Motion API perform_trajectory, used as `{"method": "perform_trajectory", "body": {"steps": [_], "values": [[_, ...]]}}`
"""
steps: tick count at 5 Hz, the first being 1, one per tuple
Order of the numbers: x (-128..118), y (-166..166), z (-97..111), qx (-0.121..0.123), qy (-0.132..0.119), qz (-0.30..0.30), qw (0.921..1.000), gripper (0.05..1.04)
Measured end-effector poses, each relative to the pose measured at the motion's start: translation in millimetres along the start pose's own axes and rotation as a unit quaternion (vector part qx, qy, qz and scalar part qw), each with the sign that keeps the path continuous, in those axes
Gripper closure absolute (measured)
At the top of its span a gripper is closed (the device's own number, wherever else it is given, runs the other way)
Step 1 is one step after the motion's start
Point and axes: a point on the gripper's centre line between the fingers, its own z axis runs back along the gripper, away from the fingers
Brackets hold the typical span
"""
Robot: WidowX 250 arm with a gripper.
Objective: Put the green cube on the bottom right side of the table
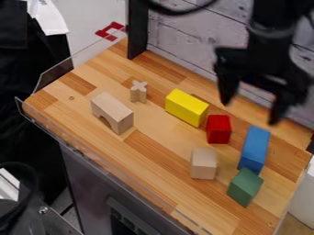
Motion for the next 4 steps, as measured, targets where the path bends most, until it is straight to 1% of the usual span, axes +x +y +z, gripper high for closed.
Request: {"method": "perform_trajectory", "body": {"steps": [1,2,3,4], "values": [[5,36,2,0.023,0.003,0.03,0.9993,0.085],[-4,60,2,0.037,0.023,0.036,0.9984,0.085],[-15,65,-3,0.035,0.045,0.027,0.998,0.085],[-16,65,-3,0.041,0.048,0.021,0.9978,0.085]]}}
